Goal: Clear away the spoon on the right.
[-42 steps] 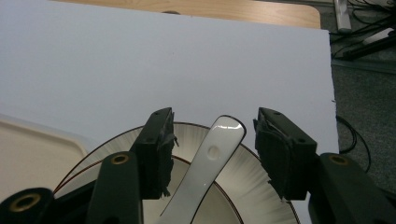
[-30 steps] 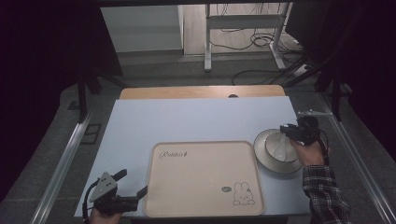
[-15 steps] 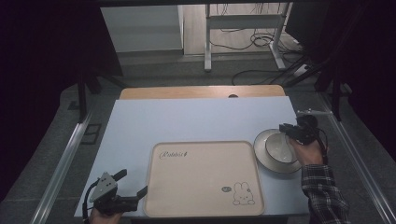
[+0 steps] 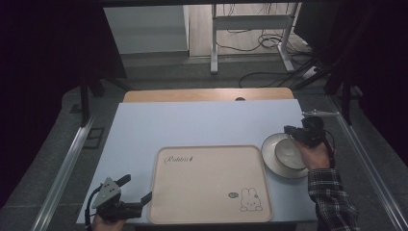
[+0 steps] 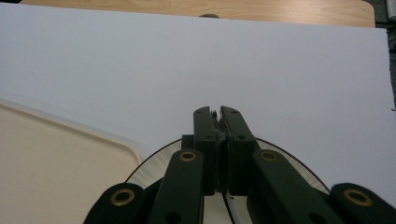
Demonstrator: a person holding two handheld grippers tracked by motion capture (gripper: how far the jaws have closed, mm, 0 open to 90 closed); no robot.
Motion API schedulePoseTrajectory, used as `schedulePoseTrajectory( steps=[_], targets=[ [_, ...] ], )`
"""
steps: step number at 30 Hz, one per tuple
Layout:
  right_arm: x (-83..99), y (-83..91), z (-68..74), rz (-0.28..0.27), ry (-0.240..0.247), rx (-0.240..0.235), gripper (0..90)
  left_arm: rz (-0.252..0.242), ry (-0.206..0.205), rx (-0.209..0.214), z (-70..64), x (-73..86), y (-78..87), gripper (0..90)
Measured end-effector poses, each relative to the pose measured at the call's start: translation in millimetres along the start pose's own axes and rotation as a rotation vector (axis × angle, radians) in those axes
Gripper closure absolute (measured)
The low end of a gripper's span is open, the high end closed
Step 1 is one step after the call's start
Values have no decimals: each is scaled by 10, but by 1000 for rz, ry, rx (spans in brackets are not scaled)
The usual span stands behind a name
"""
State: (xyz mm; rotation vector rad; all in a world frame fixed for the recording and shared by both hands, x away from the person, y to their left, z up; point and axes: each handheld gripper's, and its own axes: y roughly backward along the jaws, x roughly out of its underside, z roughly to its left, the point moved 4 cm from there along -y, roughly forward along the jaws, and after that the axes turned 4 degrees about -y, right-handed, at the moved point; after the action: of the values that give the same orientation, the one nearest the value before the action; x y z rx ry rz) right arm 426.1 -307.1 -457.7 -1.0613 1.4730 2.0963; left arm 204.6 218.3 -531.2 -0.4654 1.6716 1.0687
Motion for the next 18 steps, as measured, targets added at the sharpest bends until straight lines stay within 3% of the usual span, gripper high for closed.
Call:
schedulePoseTrajectory(
  steps=[18],
  targets=[
    [-92,178,141,-38,29,-17,868,-2,2,-1,0,-3,1,10]
  ],
)
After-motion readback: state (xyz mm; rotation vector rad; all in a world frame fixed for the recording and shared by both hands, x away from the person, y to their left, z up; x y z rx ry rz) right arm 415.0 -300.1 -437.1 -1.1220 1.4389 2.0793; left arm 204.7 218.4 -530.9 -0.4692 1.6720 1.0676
